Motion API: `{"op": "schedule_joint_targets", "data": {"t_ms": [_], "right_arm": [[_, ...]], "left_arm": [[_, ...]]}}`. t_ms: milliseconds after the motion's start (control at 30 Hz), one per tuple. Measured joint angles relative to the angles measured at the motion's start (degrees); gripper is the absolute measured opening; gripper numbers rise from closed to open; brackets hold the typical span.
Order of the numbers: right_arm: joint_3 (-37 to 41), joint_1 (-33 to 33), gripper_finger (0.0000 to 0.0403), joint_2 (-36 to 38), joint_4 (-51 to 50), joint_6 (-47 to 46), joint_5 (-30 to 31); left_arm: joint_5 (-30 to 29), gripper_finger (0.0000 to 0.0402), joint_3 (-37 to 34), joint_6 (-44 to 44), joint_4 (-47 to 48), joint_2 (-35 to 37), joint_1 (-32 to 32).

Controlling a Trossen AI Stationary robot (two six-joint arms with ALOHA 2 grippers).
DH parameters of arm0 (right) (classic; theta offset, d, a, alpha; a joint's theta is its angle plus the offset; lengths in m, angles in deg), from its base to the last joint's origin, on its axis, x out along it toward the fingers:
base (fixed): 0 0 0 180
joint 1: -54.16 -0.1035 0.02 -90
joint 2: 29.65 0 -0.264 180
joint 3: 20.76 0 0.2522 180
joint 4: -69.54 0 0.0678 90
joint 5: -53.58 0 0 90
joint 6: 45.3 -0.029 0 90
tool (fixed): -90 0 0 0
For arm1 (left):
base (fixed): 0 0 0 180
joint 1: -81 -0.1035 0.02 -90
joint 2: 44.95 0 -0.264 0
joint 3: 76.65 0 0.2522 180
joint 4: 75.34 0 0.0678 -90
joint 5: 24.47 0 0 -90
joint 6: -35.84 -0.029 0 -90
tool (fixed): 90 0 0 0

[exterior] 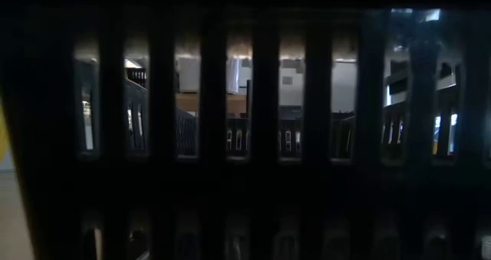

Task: Stack baskets on shelf by color
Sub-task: Stack the top gray bin on top of the other gray bin on the shelf, then stack the left black bin on top of the other black bin on the shelf

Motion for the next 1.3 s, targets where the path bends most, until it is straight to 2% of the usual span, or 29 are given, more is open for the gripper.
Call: {"op": "schedule_joint_targets", "data": {"t_ms": [133,400,567,733,933,1133,1300], "right_arm": [[-0.3,0.0,0.0064,1.9,-0.5,0.8,-1.0],[-0.4,-0.2,0.0064,7.0,-1.4,2.3,-5.5],[-0.4,-1.0,0.0065,9.4,-13.1,3.4,-5.4],[-0.4,-1.3,0.0065,11.9,-27.6,-1.6,1.6],[-0.3,-1.3,0.0065,13.6,-38.0,-6.0,8.2],[5.4,-1.1,0.0065,18.8,-37.8,-10.1,11.9],[17.4,-1.1,0.0065,26.7,-36.3,-18.2,16.1]], "left_arm": [[1.1,0.0044,0.0,3.3,7.3,0.0,0.0],[12.6,0.0044,0.0,3.7,23.1,0.0,0.0],[14.4,0.0044,0.0,6.7,24.3,0.1,0.1],[14.5,0.0044,0.0,8.5,24.3,0.8,0.0],[14.4,0.0044,0.0,10.8,23.9,0.8,0.1],[14.2,0.0044,0.0,11.9,23.3,1.4,0.1],[12.7,0.0044,0.0,12.6,23.1,3.5,0.1]]}}
